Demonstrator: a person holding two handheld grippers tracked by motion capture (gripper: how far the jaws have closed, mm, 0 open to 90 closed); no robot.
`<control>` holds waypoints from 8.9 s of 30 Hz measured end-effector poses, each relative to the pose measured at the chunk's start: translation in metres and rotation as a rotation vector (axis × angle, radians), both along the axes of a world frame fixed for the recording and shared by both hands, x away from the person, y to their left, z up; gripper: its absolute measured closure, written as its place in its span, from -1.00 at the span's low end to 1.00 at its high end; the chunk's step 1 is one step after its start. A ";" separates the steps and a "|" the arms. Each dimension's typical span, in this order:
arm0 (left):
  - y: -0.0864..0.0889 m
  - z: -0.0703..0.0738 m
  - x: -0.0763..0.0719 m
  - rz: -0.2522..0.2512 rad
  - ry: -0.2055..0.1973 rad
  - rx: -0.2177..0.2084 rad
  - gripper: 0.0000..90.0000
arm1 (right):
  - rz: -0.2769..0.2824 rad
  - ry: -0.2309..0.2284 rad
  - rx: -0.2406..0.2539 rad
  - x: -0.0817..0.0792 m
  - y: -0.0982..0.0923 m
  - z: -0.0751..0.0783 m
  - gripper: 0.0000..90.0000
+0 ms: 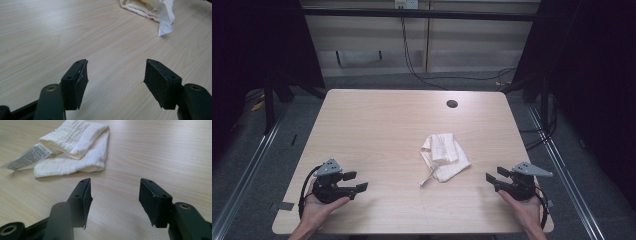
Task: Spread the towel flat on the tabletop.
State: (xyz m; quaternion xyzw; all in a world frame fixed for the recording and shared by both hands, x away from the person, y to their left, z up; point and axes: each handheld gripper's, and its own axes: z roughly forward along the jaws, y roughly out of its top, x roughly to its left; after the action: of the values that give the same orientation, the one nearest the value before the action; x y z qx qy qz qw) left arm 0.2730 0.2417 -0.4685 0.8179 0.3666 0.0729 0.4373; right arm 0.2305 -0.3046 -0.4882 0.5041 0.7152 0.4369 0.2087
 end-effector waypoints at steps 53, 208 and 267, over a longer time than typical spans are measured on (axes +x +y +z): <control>0.004 0.002 -0.004 -0.005 -0.011 0.001 -0.22 | 0.363 0.105 -0.119 0.100 0.099 0.000 -0.18; -0.057 -0.004 0.077 -0.158 0.081 0.017 0.97 | 0.275 -0.022 0.039 0.058 0.058 0.053 0.94; -0.111 -0.028 -0.004 -0.515 0.081 0.085 0.38 | 0.272 0.084 -0.011 0.057 0.055 0.019 0.93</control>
State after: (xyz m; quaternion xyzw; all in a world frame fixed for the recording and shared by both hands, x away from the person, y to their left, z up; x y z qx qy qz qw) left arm 0.2685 0.1311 -0.4967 0.9042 0.1601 -0.0584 0.3918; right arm 0.2872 -0.2496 -0.4697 0.4191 0.7873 0.4359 0.1204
